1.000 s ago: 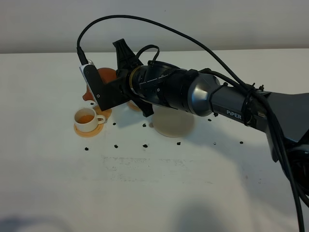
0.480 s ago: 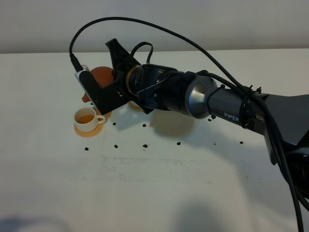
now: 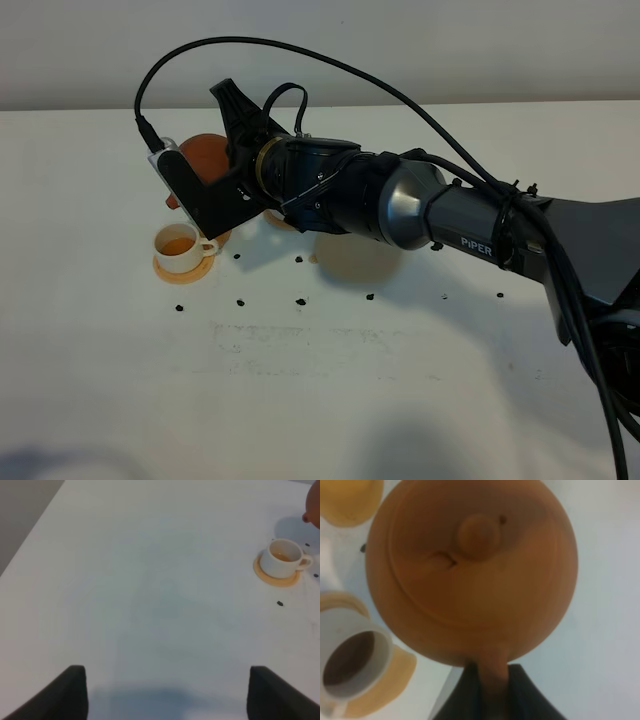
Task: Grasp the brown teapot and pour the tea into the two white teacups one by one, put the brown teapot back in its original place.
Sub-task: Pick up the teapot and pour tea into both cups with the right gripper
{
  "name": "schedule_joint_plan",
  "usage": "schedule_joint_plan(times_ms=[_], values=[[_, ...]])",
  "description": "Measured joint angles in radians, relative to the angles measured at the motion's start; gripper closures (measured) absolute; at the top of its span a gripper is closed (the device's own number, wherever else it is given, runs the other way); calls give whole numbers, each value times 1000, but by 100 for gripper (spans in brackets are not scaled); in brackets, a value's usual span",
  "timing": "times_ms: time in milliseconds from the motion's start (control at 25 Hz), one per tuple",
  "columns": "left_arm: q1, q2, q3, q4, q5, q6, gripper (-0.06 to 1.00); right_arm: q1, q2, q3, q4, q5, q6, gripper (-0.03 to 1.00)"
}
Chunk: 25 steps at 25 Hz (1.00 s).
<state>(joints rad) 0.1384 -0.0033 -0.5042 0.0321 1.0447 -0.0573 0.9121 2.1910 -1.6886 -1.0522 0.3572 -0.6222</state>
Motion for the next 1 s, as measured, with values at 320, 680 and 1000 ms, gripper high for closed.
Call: schedule_joint_plan(times_ms=[320,680,1000], values=[[0,0,0,0,0,0,28,1,0,0,-93,-7,69,88],[0,0,0,0,0,0,28,1,0,0,-164,-10,131,88],[0,0,0,0,0,0,28,1,0,0,-168,-10,134,88]])
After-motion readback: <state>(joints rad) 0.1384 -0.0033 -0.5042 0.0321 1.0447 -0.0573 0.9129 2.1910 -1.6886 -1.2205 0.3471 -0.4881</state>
